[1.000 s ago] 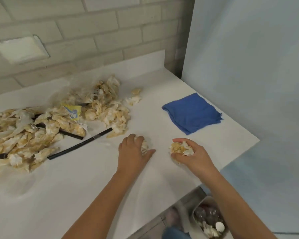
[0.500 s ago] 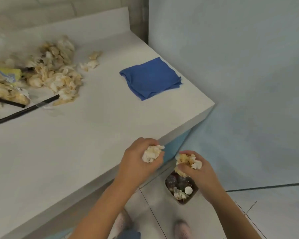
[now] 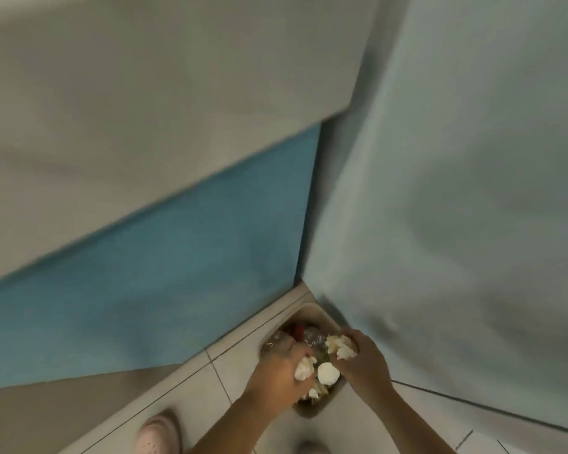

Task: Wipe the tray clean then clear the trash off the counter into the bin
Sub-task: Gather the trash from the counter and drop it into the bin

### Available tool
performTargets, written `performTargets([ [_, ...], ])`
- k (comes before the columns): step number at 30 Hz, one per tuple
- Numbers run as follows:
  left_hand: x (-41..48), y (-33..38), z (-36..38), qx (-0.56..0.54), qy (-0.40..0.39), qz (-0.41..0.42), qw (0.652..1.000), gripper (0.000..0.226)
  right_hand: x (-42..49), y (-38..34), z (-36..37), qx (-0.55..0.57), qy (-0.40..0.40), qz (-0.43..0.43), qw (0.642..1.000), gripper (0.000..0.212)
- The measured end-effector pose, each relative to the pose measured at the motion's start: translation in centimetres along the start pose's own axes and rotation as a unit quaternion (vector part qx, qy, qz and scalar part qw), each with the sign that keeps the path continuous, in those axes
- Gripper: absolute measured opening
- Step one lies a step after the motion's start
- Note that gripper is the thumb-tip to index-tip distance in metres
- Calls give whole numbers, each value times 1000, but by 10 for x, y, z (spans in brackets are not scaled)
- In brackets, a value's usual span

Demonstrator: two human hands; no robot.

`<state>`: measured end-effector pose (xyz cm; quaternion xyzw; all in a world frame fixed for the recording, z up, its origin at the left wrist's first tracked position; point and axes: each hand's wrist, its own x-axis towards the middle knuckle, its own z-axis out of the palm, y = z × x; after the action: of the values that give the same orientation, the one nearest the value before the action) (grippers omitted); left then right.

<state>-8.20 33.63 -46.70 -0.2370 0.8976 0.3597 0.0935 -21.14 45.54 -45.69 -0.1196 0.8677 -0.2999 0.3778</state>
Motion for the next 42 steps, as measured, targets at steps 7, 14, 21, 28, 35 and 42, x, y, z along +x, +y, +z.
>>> performTargets([
  [7,51,-54,106,208,2,122,971,45,76,88,64,-96,-37,-5,995,80],
  [14,19,-72,138,251,-14,70,965,55,74,111,79,-242,-45,-79,966,78],
  [21,7,-57,174,164,-130,-74,975,63,73,131,99,-379,-65,-163,909,49],
  [28,68,-80,183,291,-290,-114,905,56,111,130,114,-471,-181,-118,855,47],
  [35,92,-106,178,379,-324,-88,862,46,132,128,133,-502,-242,-90,826,31],
  [42,63,-80,155,351,-252,-41,901,36,99,102,117,-465,-156,-75,868,24],
])
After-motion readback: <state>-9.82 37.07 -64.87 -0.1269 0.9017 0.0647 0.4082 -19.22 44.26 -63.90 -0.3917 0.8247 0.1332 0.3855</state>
